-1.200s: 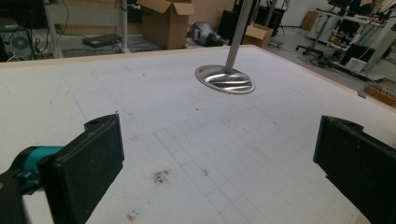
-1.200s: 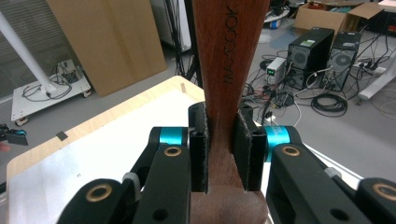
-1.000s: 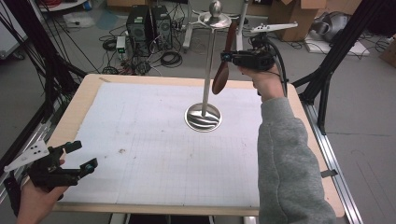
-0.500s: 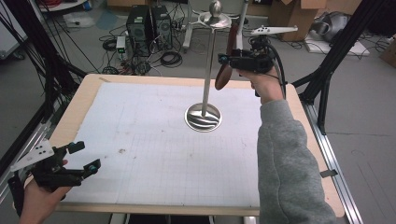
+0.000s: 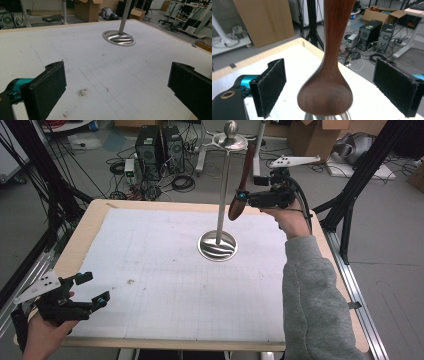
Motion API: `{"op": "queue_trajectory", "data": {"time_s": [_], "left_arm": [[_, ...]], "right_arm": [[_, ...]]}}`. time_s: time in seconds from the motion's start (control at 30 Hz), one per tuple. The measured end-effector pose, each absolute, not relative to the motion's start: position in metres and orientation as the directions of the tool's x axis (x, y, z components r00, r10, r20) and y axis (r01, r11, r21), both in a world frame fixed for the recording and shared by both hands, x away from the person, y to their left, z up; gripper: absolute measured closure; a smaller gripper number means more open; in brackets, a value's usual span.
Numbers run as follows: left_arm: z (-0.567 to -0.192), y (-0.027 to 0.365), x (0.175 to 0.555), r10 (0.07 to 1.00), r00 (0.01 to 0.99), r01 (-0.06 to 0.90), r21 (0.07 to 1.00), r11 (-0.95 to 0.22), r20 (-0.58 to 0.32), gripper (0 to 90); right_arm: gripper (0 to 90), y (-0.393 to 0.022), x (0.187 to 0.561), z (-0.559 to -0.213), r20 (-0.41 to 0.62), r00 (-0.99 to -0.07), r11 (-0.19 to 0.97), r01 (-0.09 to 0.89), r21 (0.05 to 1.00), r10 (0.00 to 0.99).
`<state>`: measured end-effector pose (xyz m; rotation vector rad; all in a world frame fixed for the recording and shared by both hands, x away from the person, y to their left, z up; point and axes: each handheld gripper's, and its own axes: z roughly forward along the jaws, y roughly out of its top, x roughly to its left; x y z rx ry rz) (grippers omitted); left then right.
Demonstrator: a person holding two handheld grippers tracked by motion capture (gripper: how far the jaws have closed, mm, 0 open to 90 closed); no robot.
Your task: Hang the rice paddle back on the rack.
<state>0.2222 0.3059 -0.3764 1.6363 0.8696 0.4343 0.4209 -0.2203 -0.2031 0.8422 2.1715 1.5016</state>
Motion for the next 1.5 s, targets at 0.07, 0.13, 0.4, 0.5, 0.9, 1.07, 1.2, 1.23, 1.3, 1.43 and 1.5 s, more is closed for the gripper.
{"op": "queue_trajectory", "data": {"time_s": [0.07, 0.13, 0.4, 0.5, 0.9, 1.07, 1.2, 1.23, 1.3, 1.43, 1.5], "left_arm": [[-0.376, 0.305, 0.222, 0.736, 0.655, 0.303, 0.952, -0.048, -0.172, 2.2], [-0.376, 0.305, 0.223, 0.735, 0.656, 0.301, 0.952, -0.046, -0.172, 2.2], [-0.374, 0.303, 0.225, 0.728, 0.663, 0.296, 0.954, -0.039, -0.176, 2.2], [-0.373, 0.302, 0.227, 0.728, 0.665, 0.293, 0.955, -0.047, -0.168, 2.2], [-0.366, 0.296, 0.234, 0.72, 0.674, 0.276, 0.96, -0.039, -0.165, 2.2], [-0.364, 0.291, 0.234, 0.711, 0.685, 0.268, 0.962, -0.046, -0.156, 2.2], [-0.364, 0.289, 0.236, 0.709, 0.688, 0.267, 0.962, -0.047, -0.156, 2.2], [-0.364, 0.29, 0.237, 0.709, 0.687, 0.267, 0.963, -0.047, -0.156, 2.2], [-0.365, 0.29, 0.238, 0.709, 0.687, 0.268, 0.962, -0.042, -0.16, 2.2], [-0.366, 0.289, 0.239, 0.707, 0.687, 0.272, 0.962, -0.036, -0.168, 2.2], [-0.366, 0.289, 0.239, 0.707, 0.687, 0.274, 0.961, -0.04, -0.167, 2.2]], "right_arm": [[10.3, -0.222, 0.418, -0.206, 0.033, -0.755, 0.257, 0.263, 0.93, 0.655], [10.3, -0.224, 0.414, -0.208, 0.018, -0.76, 0.271, 0.254, 0.928, 0.65], [10.3, -0.235, 0.399, -0.217, 0.013, -0.764, 0.265, 0.24, 0.934, 0.645], [10.3, -0.238, 0.395, -0.223, 0.023, -0.767, 0.266, 0.251, 0.931, 0.641], [10.3, -0.25, 0.374, -0.248, 0.042, -0.771, 0.253, 0.259, 0.932, 0.635], [10.3, -0.26, 0.367, -0.256, 0.063, -0.768, 0.236, 0.273, 0.933, 0.637], [10.3, -0.266, 0.361, -0.261, 0.058, -0.762, 0.23, 0.266, 0.936, 0.645], [10.3, -0.268, 0.359, -0.264, 0.057, -0.758, 0.229, 0.266, 0.936, 0.65], [10.3, -0.271, 0.357, -0.268, 0.057, -0.758, 0.228, 0.266, 0.937, 0.65], [10.3, -0.275, 0.353, -0.28, 0.059, -0.756, 0.229, 0.271, 0.935, 0.652], [10.3, -0.276, 0.352, -0.285, 0.06, -0.754, 0.234, 0.277, 0.932, 0.654]]}}
